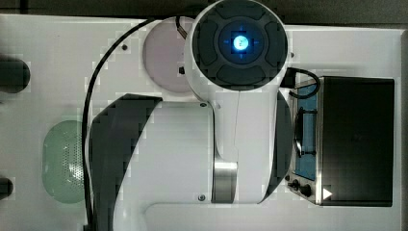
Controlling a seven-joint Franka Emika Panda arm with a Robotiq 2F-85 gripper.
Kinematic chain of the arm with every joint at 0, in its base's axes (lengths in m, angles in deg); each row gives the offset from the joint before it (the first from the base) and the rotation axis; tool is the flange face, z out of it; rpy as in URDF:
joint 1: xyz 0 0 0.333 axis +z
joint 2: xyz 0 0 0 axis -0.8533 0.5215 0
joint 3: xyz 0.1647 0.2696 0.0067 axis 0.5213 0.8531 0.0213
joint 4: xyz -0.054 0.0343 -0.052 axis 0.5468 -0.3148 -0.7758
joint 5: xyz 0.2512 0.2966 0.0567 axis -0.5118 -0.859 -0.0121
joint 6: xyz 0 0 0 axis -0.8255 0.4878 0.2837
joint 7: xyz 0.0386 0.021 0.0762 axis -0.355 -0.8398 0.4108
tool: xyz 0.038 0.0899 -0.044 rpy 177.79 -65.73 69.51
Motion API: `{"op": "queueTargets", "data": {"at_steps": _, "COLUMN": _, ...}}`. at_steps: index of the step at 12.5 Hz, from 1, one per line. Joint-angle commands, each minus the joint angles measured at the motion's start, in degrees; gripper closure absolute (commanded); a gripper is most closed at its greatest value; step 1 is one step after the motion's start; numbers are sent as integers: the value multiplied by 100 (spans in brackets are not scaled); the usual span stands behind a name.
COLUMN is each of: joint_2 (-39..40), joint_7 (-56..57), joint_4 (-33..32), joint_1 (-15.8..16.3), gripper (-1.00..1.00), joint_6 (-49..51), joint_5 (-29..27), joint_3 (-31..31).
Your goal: Pick Ketchup from the table and place it in strainer.
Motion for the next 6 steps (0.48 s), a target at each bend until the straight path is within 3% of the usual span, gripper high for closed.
{"op": "queueTargets", "data": {"at_steps": 1, "joint_2": -1334, "joint_7": -15, "joint_4": -930, "joint_1": -597, "gripper": -59, "joint_6": 963, "joint_5": -98, "joint_3": 242}}
{"op": "queueTargets", "data": {"at_steps": 3, "joint_2": -1285, "joint_7": 31, "joint_4": -1005, "joint_1": -586, "gripper": -99, "joint_6": 918, "joint_5": -99, "joint_3": 257}}
{"op": "queueTargets", "data": {"at_steps": 6, "joint_2": -1061, "joint_7": 337, "joint_4": -1242, "joint_1": -570, "gripper": -100, "joint_6": 660, "joint_5": -99, "joint_3": 343}}
